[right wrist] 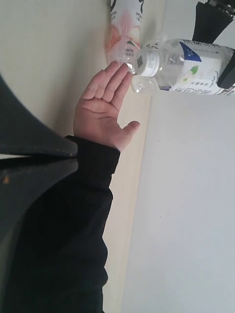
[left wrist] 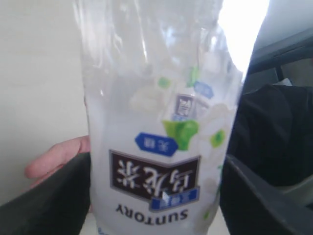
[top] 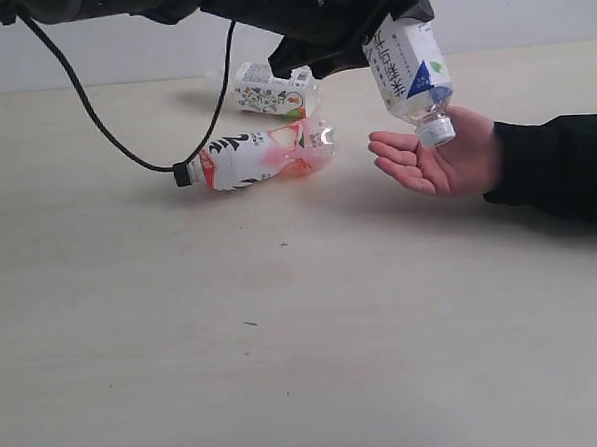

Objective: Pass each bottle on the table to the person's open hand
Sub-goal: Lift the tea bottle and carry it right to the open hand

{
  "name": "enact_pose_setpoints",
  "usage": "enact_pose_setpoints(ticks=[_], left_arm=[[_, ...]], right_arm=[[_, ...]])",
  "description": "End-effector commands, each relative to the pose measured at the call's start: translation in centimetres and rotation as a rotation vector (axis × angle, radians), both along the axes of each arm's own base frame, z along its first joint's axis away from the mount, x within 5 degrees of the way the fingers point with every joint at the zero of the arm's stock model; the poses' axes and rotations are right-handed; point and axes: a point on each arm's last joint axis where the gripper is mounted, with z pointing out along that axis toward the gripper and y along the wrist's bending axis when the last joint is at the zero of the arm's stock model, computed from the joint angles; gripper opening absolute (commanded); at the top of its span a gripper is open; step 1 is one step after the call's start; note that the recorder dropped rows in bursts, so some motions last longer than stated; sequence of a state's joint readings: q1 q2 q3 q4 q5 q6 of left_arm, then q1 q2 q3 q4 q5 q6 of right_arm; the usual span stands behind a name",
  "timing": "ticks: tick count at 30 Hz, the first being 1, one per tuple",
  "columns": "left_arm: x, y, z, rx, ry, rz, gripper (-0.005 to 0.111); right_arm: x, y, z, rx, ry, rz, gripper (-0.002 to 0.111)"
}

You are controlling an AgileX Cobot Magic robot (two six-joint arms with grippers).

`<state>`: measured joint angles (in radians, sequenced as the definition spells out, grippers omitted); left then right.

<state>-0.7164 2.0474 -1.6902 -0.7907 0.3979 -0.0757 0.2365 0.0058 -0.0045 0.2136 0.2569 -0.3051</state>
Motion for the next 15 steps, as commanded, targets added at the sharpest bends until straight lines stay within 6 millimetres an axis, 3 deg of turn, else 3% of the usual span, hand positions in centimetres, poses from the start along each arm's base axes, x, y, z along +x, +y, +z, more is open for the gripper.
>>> enact_pose_setpoints(ticks=[1, 8, 15], left_arm=[[-0.8, -1.0, 0.2, -0.029, -0.019, 0.012, 0.0], [-1.6, -3.3, -2.1, -0.045, 0.007, 0.027, 0.0], [-0.9, -3.8, -5.5, -0.002, 0.03, 0.045, 0.0]], right_arm=[[0.0, 0.0, 0.0, -0.004, -0.014, -0.005, 0.0], [0.0, 0.0, 0.0, -0.004, -0.014, -0.005, 0.0], [0.0, 0.0, 0.0, -0.004, -0.014, -0.005, 0.0]])
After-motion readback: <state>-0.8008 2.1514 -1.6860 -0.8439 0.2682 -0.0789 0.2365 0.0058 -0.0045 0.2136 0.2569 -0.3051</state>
